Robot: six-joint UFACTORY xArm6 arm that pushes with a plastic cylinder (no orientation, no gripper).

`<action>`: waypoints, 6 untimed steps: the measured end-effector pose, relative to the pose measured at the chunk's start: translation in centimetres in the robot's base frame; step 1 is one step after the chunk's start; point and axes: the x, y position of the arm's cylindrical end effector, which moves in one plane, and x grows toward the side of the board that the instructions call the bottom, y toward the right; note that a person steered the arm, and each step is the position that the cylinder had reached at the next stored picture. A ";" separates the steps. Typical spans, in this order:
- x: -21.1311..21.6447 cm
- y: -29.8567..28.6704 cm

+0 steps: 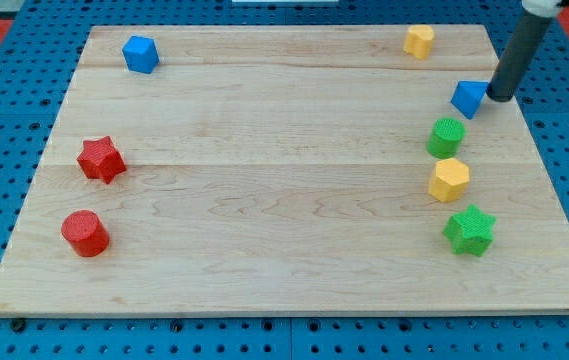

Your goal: Push the blue triangle slightly to the left

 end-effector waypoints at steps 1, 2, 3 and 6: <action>0.3 -3.7; -0.2 -4.6; 0.6 1.2; 2.6 -3.2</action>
